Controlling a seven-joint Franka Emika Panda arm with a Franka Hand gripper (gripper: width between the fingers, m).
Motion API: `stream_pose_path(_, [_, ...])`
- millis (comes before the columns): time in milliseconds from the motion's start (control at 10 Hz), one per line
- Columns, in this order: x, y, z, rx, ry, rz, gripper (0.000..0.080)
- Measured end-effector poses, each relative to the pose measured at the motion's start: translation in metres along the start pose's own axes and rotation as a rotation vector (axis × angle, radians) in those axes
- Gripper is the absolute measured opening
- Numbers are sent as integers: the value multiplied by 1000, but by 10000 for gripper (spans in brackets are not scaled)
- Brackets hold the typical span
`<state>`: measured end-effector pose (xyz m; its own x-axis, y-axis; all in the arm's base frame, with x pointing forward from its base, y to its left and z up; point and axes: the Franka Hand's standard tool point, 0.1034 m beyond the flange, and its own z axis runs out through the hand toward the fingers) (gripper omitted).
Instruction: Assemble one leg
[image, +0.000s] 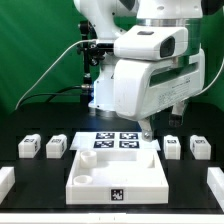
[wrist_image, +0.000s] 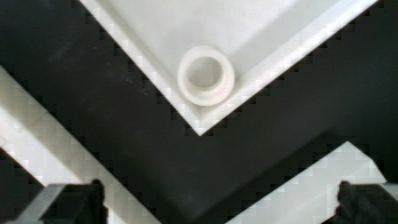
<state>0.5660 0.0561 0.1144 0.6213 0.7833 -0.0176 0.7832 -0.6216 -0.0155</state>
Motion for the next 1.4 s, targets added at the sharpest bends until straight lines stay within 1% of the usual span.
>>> stream_pose_path(700, [0, 0, 0, 0, 0, -6, 649])
stream_pose_path(800, [-2, -2, 2, 3, -3, -29, 649])
stream_pose_path(900, [-11, -12, 9, 17, -17, -33, 649])
stream_pose_path(1000, [-22, -23, 18, 18, -17, -86, 649])
stream_pose_path(1100, [-38, -27, 28, 4, 1, -300, 649])
stream_pose_path(1200, [-55, -28, 37, 14, -1, -423, 649])
stream_pose_path(1300, [-58, -24, 37, 15, 0, -506, 649])
stream_pose_path(1400, [-58, -24, 37, 14, 0, -533, 649])
